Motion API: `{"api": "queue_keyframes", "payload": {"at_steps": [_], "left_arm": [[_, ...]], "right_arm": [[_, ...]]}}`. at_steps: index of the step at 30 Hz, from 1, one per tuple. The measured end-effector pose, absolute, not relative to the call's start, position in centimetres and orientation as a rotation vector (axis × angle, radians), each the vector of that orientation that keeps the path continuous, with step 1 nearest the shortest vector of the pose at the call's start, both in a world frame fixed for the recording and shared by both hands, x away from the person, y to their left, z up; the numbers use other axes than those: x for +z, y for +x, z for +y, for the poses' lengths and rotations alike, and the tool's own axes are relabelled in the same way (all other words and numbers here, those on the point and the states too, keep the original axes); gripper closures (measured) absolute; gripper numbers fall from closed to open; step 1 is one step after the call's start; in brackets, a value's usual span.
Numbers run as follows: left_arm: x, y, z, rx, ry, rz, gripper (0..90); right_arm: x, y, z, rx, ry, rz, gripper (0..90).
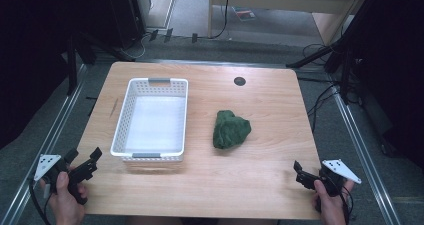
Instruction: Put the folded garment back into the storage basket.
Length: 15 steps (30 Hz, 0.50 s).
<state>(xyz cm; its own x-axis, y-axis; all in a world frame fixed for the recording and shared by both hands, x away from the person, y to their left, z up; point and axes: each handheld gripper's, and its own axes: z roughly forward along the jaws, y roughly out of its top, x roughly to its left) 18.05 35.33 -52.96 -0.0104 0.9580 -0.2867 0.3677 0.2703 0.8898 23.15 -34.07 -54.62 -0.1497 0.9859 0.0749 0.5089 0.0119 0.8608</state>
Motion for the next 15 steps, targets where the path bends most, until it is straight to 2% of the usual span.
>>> {"api": "queue_keyframes", "payload": {"at_steps": [2, 15], "left_arm": [[-52.1, 18.0, 35.4, 0.753, 1.257, 1.600, 13.4], [-49.1, 18.4, 33.4, 0.781, 1.334, 1.568, 13.0]], "right_arm": [[-54.6, 23.2, -34.1, 1.056, 1.539, 1.712, 0.0], [-54.6, 23.2, -34.1, 1.057, 1.546, 1.700, 0.0]]}}
